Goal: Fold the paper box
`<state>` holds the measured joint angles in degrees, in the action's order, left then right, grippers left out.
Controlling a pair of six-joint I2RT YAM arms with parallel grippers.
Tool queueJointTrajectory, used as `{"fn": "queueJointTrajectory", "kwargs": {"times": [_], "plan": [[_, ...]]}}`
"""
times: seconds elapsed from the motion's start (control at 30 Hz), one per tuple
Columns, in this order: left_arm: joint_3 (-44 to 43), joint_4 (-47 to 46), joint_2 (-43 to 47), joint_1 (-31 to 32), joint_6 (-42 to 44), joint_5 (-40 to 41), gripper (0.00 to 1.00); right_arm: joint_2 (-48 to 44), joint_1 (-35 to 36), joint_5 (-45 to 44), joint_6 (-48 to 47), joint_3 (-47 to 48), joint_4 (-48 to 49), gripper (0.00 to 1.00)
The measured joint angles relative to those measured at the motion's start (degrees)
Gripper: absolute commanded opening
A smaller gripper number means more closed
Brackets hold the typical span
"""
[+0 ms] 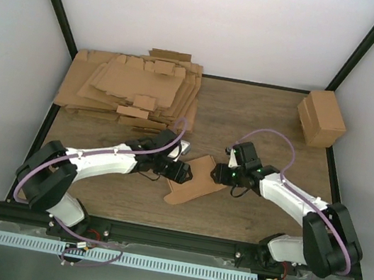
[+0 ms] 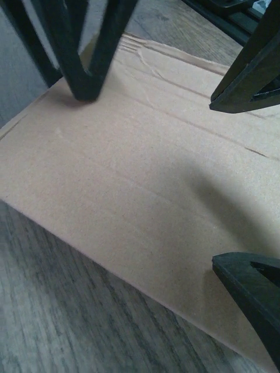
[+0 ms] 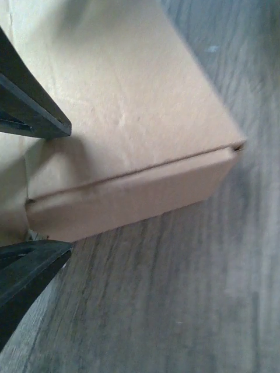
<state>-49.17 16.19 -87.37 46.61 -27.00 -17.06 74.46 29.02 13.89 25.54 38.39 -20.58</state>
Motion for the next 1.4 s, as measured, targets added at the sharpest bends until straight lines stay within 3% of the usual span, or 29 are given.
{"fn": "queueJointTrajectory", "kwargs": {"times": [0.17,0.23,0.37,0.5,0.67,0.83,1.1,1.4], "plan": [[-0.02,-1.07,-0.59,0.09,0.20,2.10,0.68,2.25,-0.39,1.20,0.44,-2.27,4.20,0.43],[-0.33,-1.16,-0.83,0.09,0.28,3.26,0.73,2.36,-0.39,1.57,0.63,-2.78,5.62,0.44],[-2.25,0.04,-1.16,0.09,0.66,5.90,0.87,1.86,-0.39,2.23,1.16,-3.26,6.88,0.56],[-2.64,3.26,2.69,-0.09,0.17,8.70,0.90,0.22,-0.39,2.43,1.29,-3.82,6.49,0.68],[-0.13,5.79,12.13,-0.11,-3.85,9.29,0.81,-2.05,-0.39,2.21,0.79,-3.98,6.47,0.70],[9.09,4.68,17.33,-0.57,-9.07,8.31,0.71,-1.57,-0.39,1.90,-0.50,-3.96,6.78,0.66],[14.19,-2.03,14.32,-4.28,-13.55,3.74,0.58,1.90,-0.39,2.34,-2.21,-2.99,6.97,0.46],[15.56,-10.91,7.41,-6.75,-15.63,-1.66,0.42,2.19,-0.39,4.35,-1.95,-2.95,8.48,0.42]]}}
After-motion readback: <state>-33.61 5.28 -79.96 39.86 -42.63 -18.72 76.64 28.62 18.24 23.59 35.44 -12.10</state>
